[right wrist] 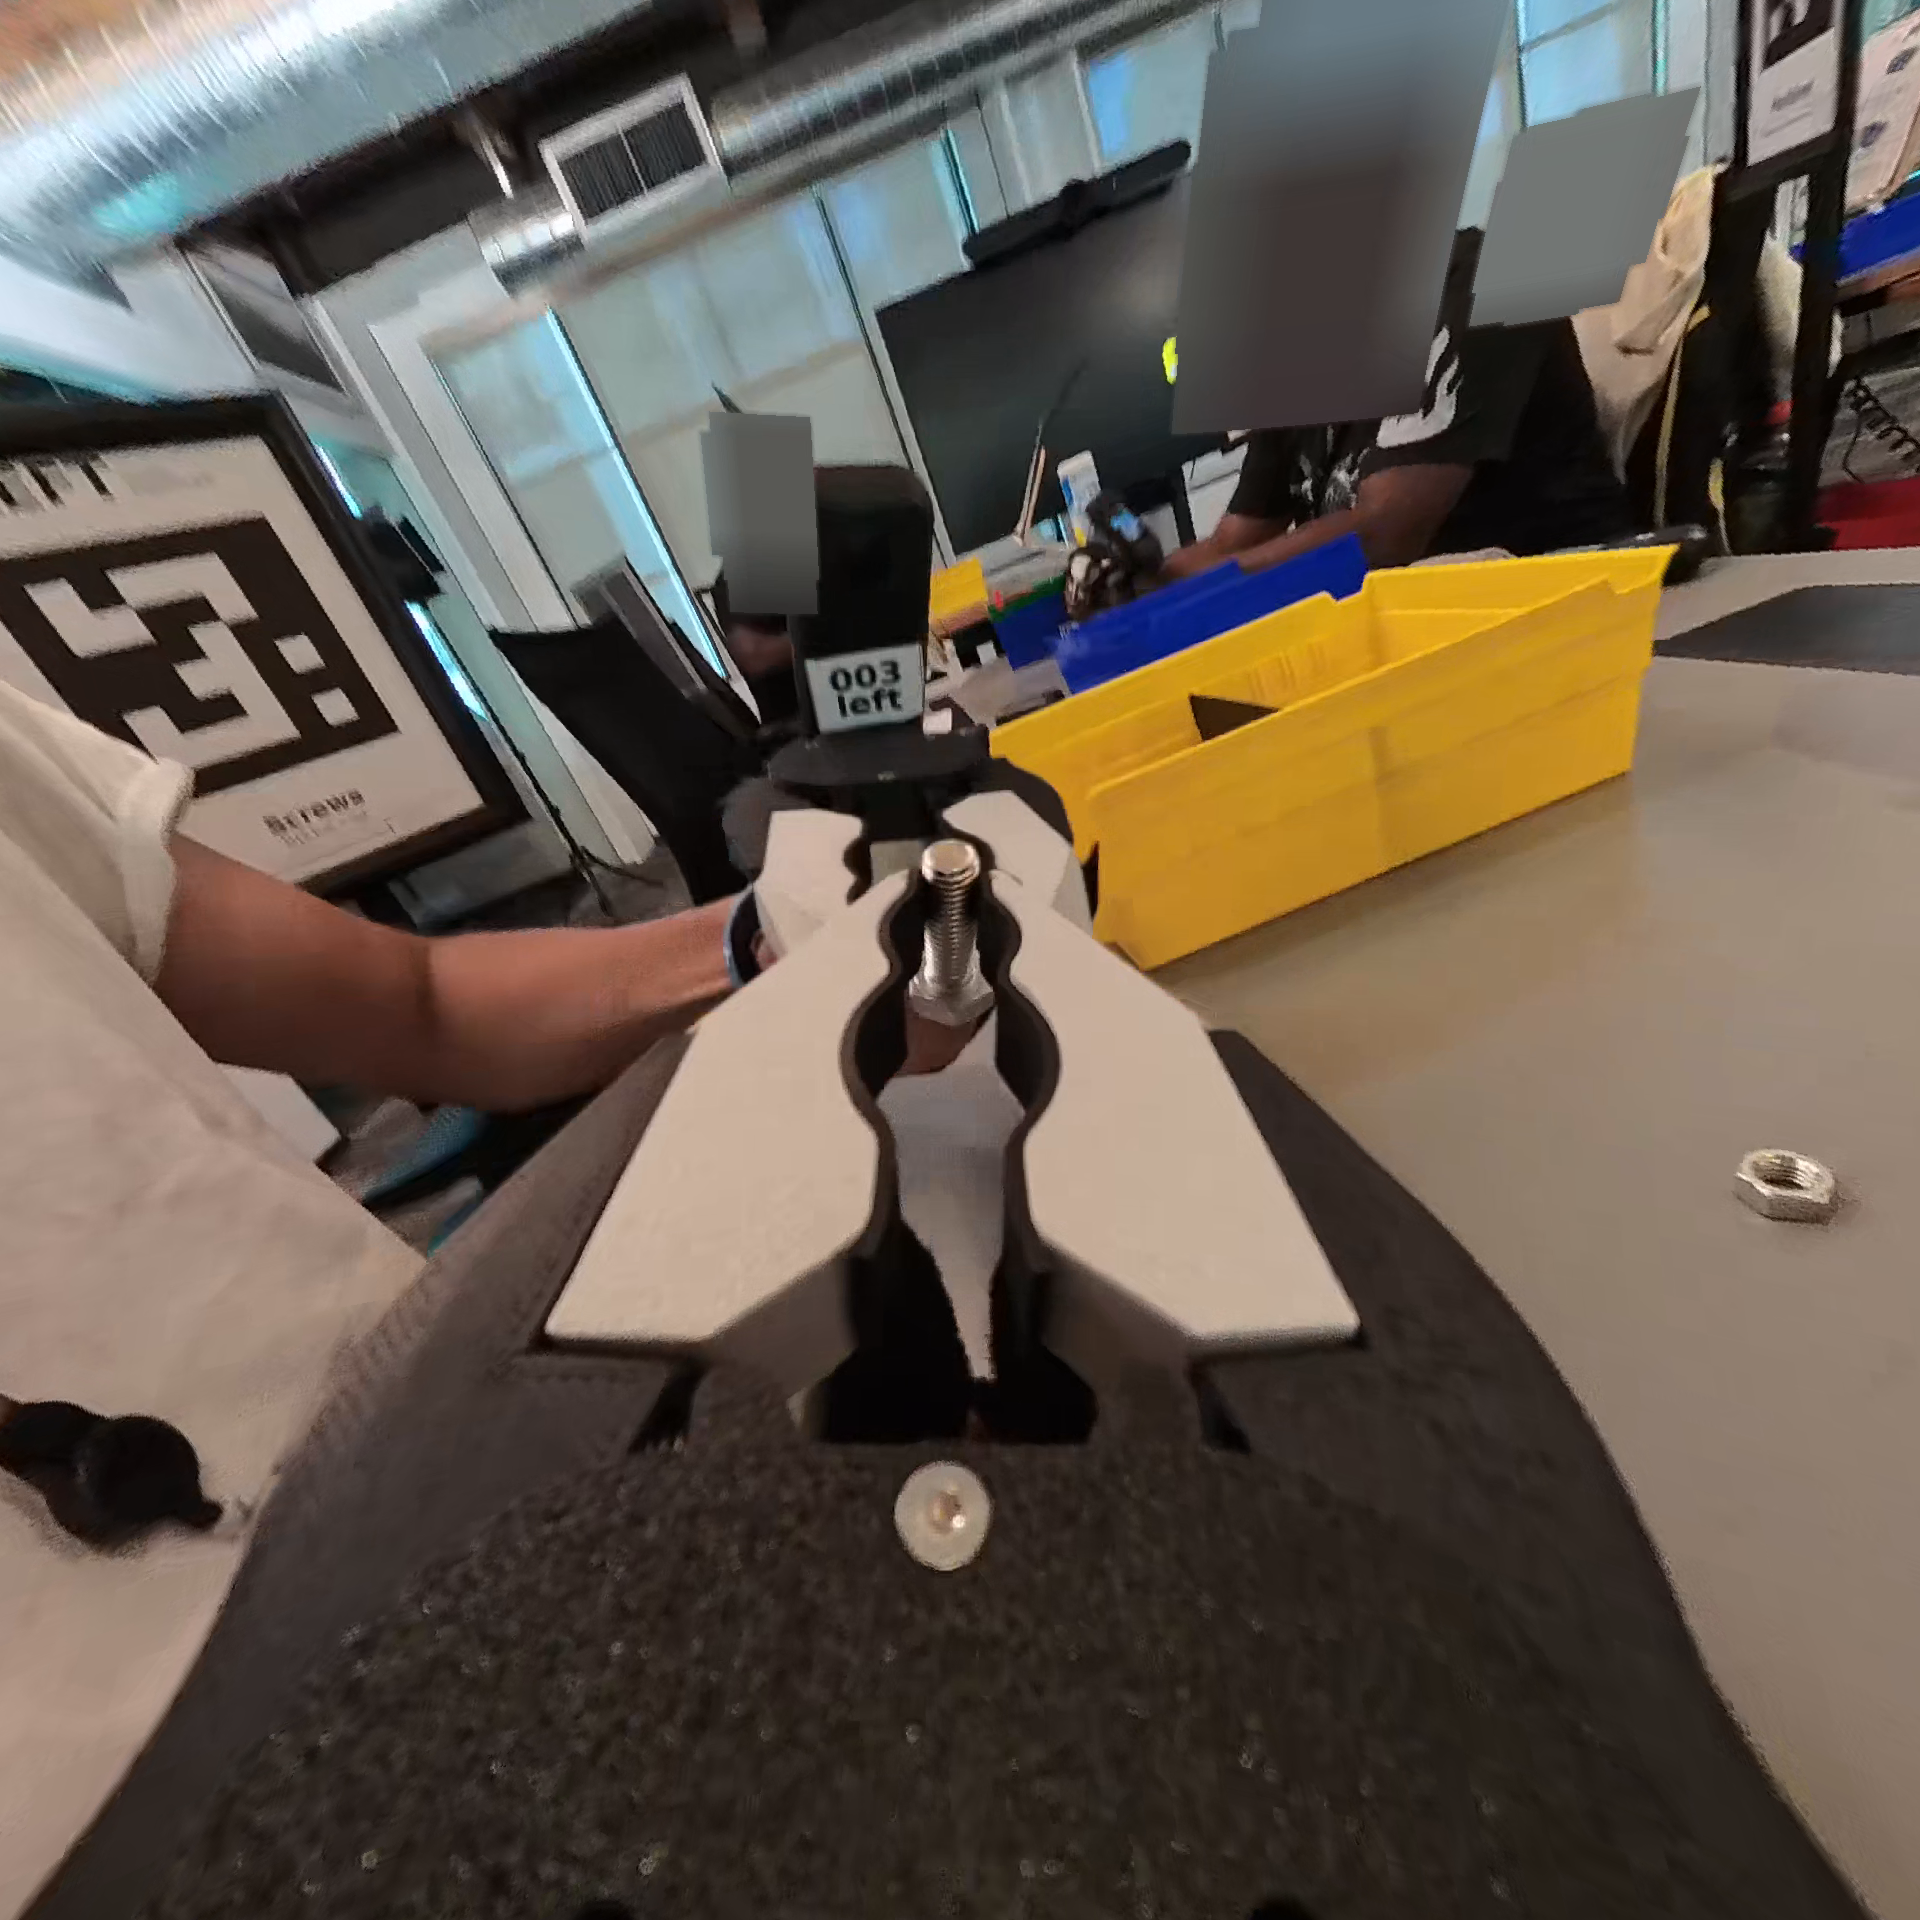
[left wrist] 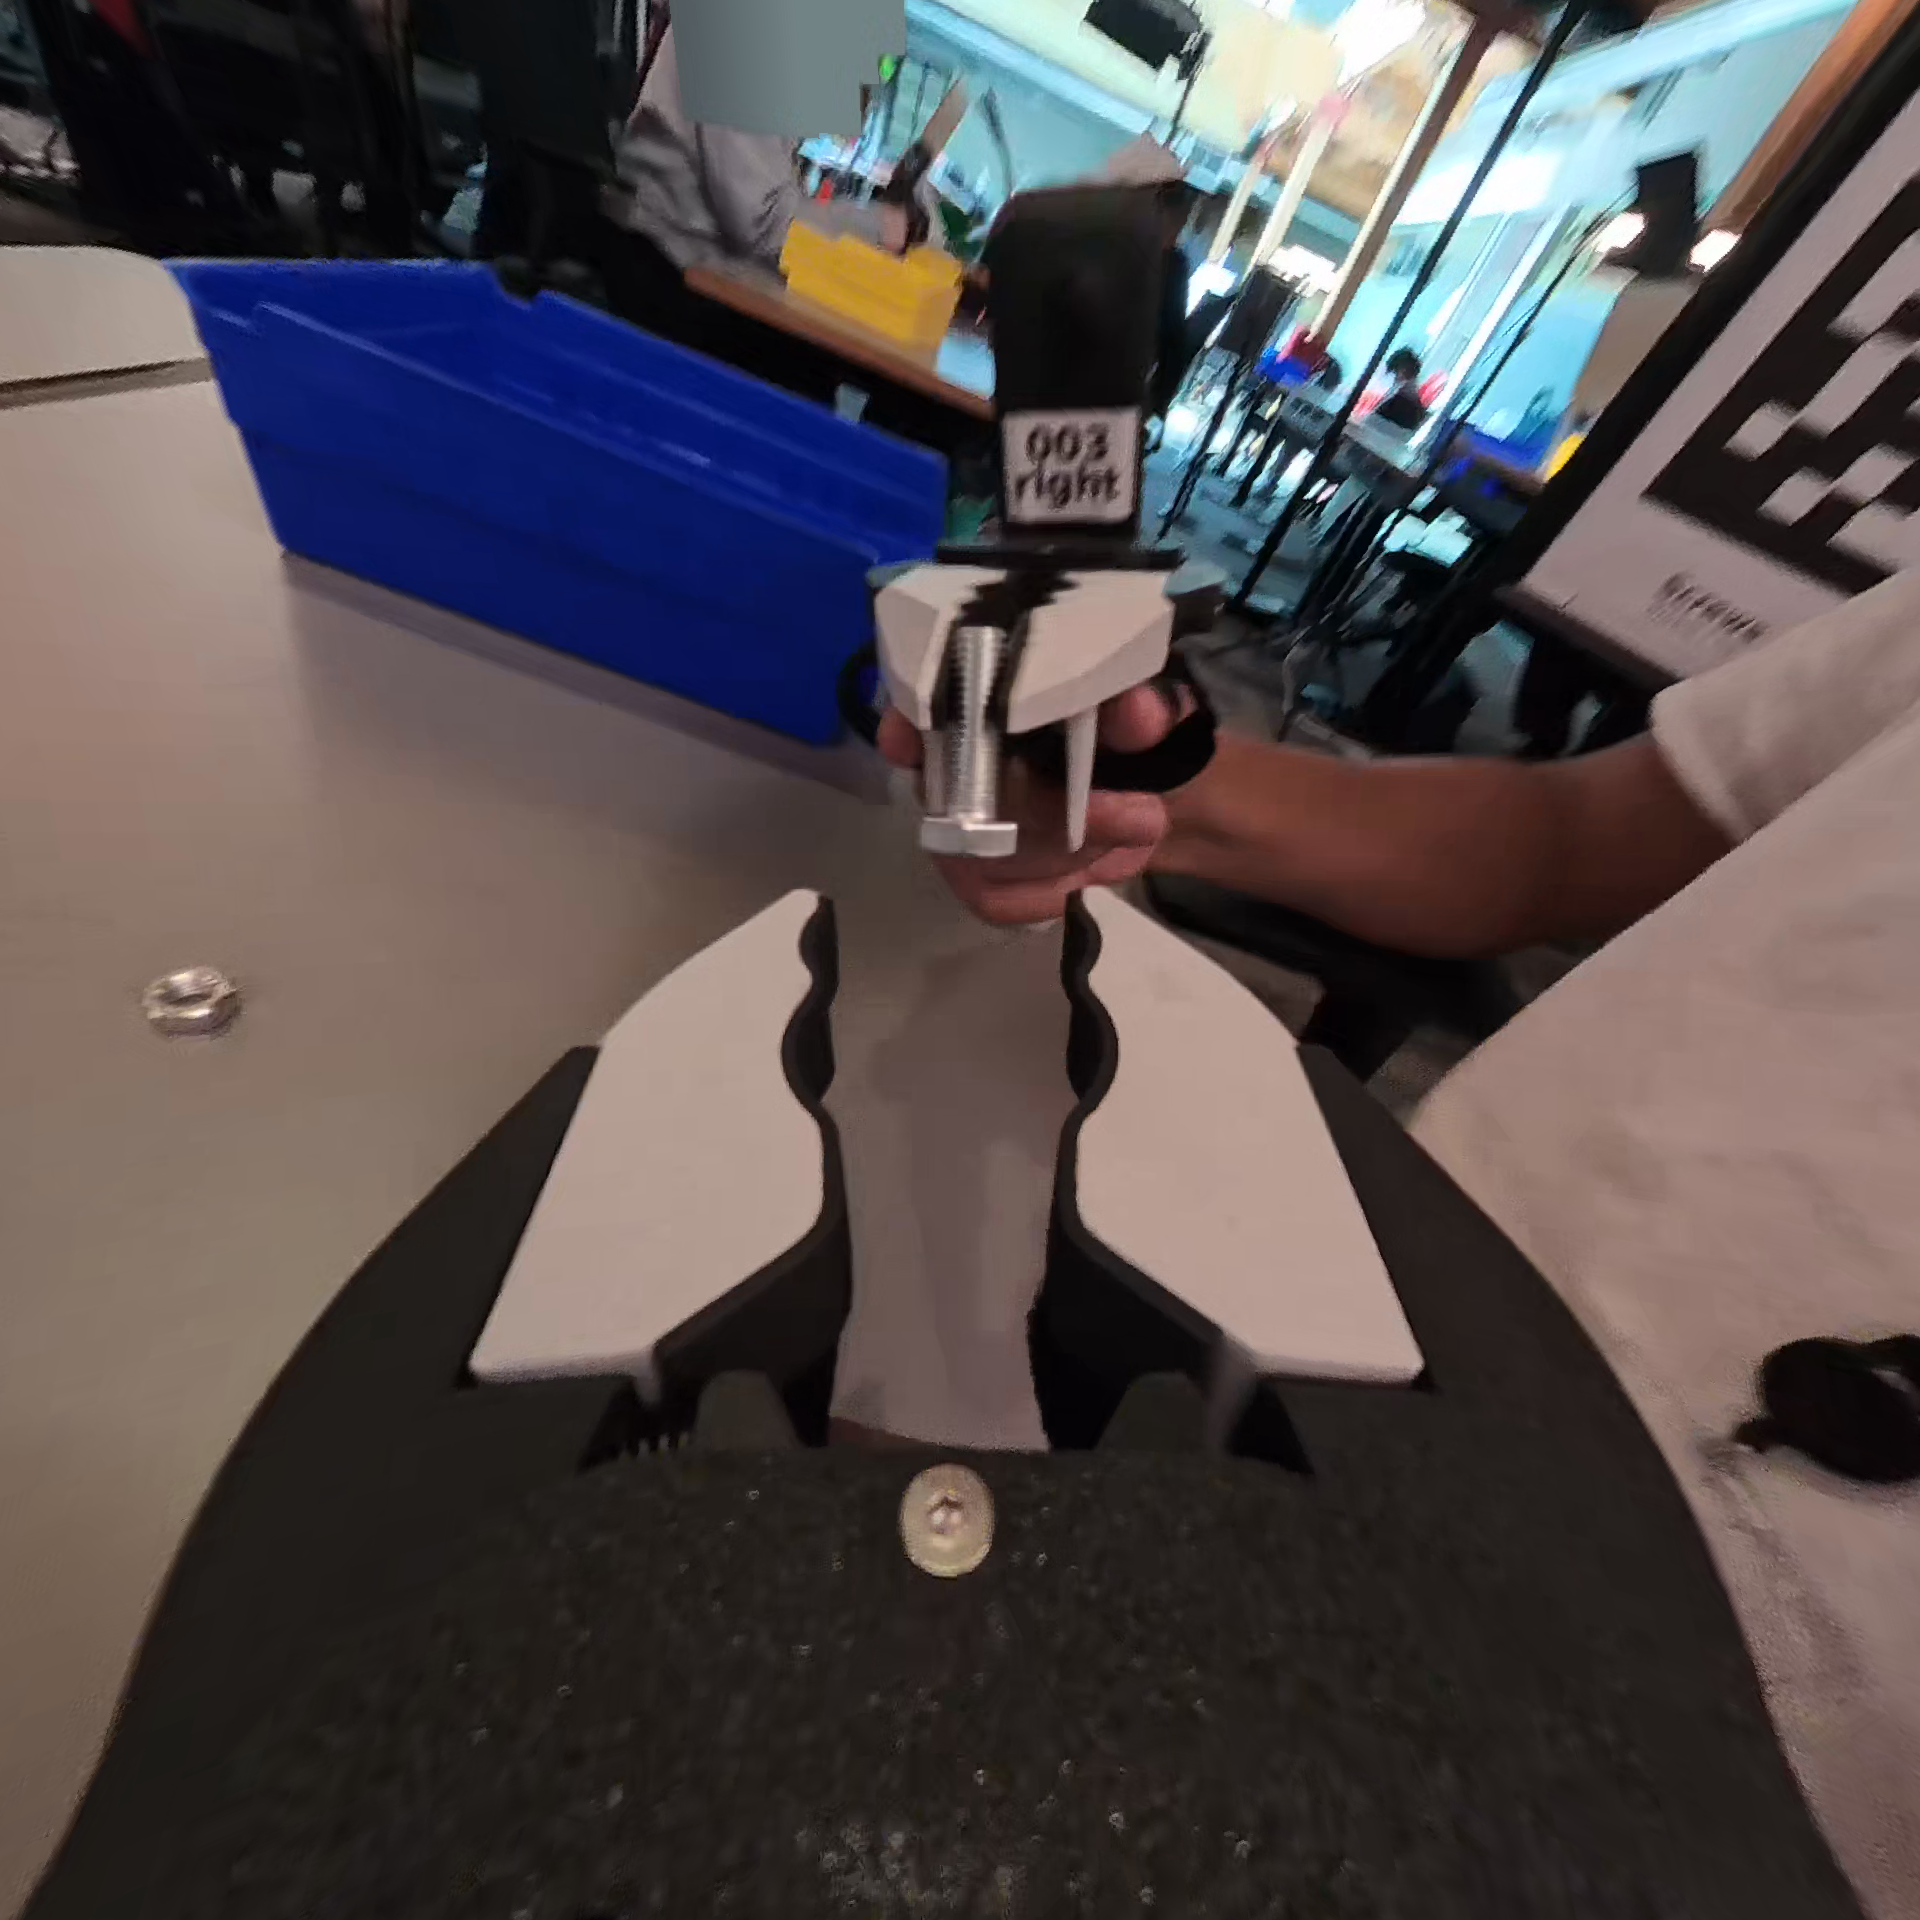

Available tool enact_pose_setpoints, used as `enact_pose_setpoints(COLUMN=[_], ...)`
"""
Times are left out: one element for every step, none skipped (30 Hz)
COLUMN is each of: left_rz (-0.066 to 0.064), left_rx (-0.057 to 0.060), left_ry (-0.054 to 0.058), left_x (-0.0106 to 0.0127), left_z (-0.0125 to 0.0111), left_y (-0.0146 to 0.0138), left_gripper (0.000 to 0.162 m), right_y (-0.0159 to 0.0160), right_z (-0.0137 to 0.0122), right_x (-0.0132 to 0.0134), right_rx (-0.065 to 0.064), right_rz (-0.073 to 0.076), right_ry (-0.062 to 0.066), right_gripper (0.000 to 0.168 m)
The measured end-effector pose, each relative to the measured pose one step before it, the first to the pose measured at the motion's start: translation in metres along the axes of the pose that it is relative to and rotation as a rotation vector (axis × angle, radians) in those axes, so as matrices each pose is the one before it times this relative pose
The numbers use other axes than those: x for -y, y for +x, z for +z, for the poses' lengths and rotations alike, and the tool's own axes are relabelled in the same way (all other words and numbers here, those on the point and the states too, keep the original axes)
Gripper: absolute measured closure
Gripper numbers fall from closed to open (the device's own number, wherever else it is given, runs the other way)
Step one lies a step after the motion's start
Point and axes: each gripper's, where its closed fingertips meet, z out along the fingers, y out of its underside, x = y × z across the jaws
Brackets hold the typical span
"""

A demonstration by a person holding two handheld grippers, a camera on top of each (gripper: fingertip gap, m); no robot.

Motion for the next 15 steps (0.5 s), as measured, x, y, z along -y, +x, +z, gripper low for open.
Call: enact_pose_setpoints(left_rz=[0.0116, 0.0016, -0.0047, -0.0044, 0.0005, 0.0073, 0.0145, 0.0193, 0.0201, 0.0166, 0.0088, -0.0019, -0.0114, -0.014, -0.0112], left_rx=[0.0113, -0.0035, -0.0078, -0.0074, -0.0034, 0.008, 0.0152, 0.02, 0.0216, 0.016, 0.0079, -0.0067, -0.0166, -0.0168, -0.017], left_ry=[-0.0238, -0.0157, -0.0062, 0.0006, 0.0, 0.0, 0.0004, -0.0007, -0.0008, -0.0017, -0.0006, 0.0007, 0.0035, 0.0097, 0.0102], left_x=[-0.00393, -0.00291, -0.00168, -0.00068, -0.00041, -0.0001, 0.00019, 0.00013, -0.00011, -0.00033, -0.00045, -0.00038, 0.00024, 0.00135, 0.00161], left_z=[0.0025, 0.00226, 0.00156, 0.00085, 0.00015, -0.00031, -0.00047, -0.0003, -0.00002, 0.00042, 0.00059, 0.00088, 0.00052, 0.00012, -0.00031], left_y=[-0.00136, 0.00041, 0.00089, 0.00092, 0.00047, -0.00082, -0.0014, -0.0016, -0.00171, -0.00092, -0.00022, 0.00124, 0.00201, 0.00186, 0.00188], left_gripper=[0.119, 0.119, 0.12, 0.12, 0.122, 0.126, 0.126, 0.127, 0.128, 0.127, 0.128, 0.128, 0.129, 0.13, 0.131], right_y=[-0.0021, -0.00268, -0.00083, 0.00026, 0.00098, 0.002, 0.00247, 0.00321, 0.00324, 0.00121, -0.00136, -0.0037, -0.00291, -0.00232, -0.00184], right_z=[0.00214, 0.0022, 0.00173, 0.00137, 0.00062, 0.00023, 0.00005, 0.00001, 0.00006, 0.00027, 0.00029, 0.00026, 0.00032, 0.00004, -0.00021], right_x=[-0.00287, -0.00232, -0.00234, -0.0026, -0.00196, -0.00119, -0.00061, -0.00024, -0.00012, -0.00004, 0.00055, 0.00092, 0.00095, 0.00058, 0.00042], right_rx=[0.0088, 0.0134, 0.0048, -0.0005, -0.0043, -0.0089, -0.0129, -0.0185, -0.0201, -0.0088, 0.0079, 0.0226, 0.0188, 0.0174, 0.0149], right_rz=[-0.0128, -0.0045, -0.0006, 0.0016, 0.0032, 0.0061, 0.0089, 0.0097, 0.0107, 0.0104, 0.0065, 0.003, 0.0052, 0.0055, 0.0019], right_ry=[-0.0173, -0.0119, -0.0119, -0.014, -0.0088, -0.0044, -0.0022, 0.0003, 0.0021, 0.0038, 0.0086, 0.0112, 0.0094, 0.004, 0.0031], right_gripper=[0.159, 0.159, 0.159, 0.159, 0.159, 0.159, 0.159, 0.159, 0.159, 0.159, 0.159, 0.159, 0.159, 0.159, 0.159])
